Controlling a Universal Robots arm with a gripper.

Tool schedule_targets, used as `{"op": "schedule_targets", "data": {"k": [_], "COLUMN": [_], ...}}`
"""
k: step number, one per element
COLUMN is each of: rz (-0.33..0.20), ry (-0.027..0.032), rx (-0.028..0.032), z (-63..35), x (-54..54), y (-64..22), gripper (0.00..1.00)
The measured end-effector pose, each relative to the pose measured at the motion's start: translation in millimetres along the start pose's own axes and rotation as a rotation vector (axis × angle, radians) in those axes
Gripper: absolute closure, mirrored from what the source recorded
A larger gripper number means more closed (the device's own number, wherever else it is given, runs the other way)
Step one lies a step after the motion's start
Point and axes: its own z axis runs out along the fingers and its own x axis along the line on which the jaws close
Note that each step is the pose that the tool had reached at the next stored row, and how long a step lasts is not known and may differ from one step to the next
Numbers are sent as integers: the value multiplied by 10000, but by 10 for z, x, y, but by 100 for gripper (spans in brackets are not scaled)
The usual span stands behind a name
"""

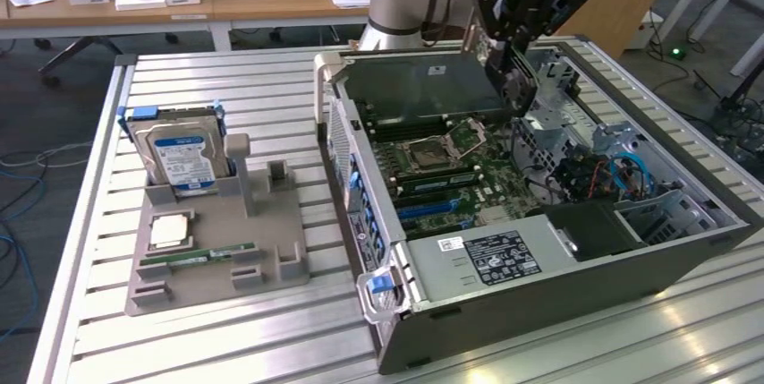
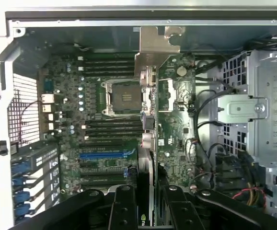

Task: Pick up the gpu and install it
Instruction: 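Pick up the gpu and move the gpu toward the slot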

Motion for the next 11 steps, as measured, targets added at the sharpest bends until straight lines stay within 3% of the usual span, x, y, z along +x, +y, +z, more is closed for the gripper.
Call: {"op": "schedule_targets", "data": {"k": [6,11], "rz": [0,-1], "ry": [0,0], "rx": [1,0], "z": [5,6], "x": [-143,-166], "y": [12,14], "gripper": [74,74]}}
